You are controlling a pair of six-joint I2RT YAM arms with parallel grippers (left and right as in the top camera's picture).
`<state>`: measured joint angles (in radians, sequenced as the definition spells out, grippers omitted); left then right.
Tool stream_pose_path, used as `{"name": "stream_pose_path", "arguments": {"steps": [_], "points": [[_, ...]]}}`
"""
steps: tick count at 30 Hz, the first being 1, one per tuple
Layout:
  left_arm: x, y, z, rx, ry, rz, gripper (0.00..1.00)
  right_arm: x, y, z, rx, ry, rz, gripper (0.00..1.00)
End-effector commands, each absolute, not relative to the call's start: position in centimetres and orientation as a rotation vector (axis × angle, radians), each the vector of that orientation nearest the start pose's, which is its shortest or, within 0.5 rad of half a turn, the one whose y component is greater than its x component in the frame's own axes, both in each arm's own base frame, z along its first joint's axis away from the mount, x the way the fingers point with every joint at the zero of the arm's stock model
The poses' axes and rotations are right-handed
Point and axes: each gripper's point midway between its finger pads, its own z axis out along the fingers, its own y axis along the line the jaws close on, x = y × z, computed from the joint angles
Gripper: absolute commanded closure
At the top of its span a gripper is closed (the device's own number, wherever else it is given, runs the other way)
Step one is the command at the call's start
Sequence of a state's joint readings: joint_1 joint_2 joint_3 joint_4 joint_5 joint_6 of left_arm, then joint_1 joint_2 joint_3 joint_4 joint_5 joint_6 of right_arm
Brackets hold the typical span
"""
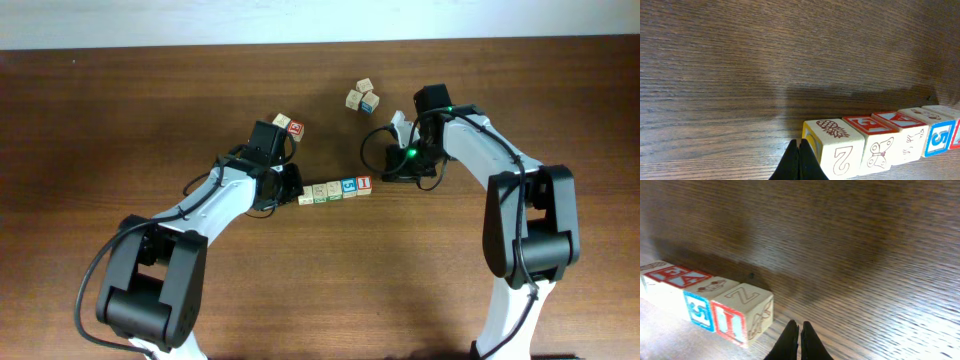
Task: Rotate 5 blocks
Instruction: 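Lower both grippers to the row ends and squeeze the blocks together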
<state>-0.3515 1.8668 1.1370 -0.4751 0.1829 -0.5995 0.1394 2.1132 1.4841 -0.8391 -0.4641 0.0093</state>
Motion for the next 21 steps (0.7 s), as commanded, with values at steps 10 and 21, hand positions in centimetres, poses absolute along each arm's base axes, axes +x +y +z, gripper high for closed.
{"name": "stream_pose_path", "arguments": {"steps": [10,21], "points": [[36.8,-17.3,1.6,-0.312,2.858,-0.489,1.00,38.3,17.1,2.1,-0.384,2.963,0.821,0.94],[37.0,-17.3,1.8,-0.276,2.857,-0.520,1.00,37.9,17.3,2.1,-0.392,2.977,0.824,0.94]]}}
